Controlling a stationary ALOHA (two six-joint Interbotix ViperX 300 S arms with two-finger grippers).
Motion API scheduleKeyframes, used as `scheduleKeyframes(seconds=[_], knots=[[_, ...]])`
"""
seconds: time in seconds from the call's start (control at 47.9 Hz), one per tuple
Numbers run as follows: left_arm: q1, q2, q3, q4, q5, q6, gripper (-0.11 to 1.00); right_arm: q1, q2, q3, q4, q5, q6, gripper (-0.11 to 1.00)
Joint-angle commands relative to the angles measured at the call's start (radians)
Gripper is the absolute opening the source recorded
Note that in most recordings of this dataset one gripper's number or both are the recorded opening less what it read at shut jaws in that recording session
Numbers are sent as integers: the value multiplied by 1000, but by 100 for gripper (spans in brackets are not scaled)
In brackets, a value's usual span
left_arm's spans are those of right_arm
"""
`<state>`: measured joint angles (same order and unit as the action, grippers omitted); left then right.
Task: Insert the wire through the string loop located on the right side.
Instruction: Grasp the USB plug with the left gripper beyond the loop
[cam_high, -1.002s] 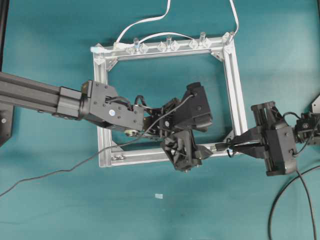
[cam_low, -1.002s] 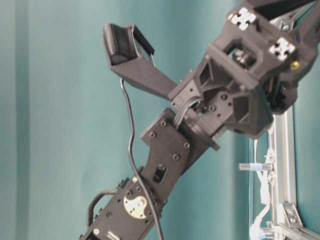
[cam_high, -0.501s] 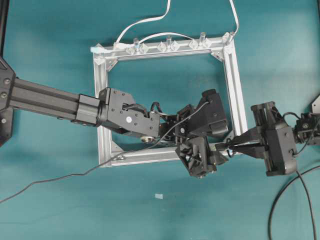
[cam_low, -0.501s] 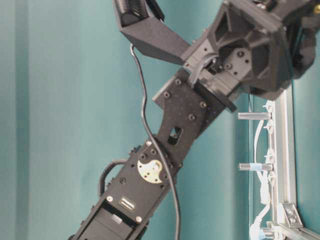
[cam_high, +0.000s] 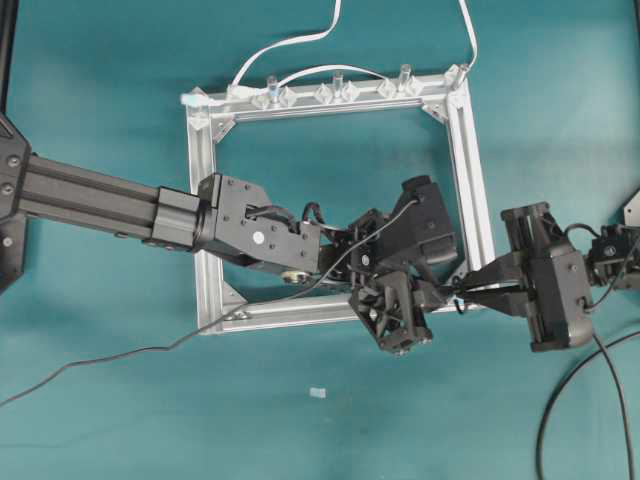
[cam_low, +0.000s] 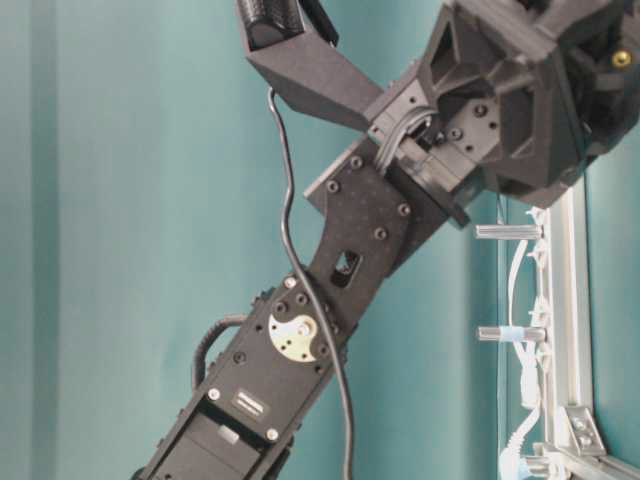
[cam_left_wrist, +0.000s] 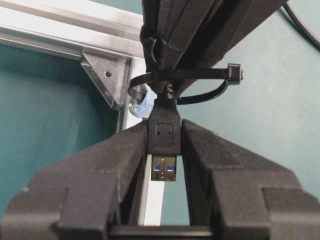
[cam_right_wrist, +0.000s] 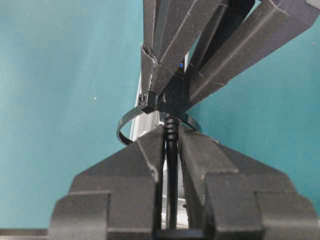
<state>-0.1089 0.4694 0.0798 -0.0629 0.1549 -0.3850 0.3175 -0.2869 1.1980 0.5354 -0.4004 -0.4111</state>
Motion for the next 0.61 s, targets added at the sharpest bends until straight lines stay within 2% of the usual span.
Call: scheduleKeyframes(seconds=[0.0, 0.439, 0.585], knots=[[-2, -29, -14, 3, 6, -9, 21, 2, -6, -11, -3, -6, 5, 11], [-2, -31, -11, 6, 6, -8, 21, 2, -5, -11, -2, 20, 61, 11], [-2, -35, -6, 5, 6, -8, 21, -2, -6, -2, -3, -3, 104, 11]])
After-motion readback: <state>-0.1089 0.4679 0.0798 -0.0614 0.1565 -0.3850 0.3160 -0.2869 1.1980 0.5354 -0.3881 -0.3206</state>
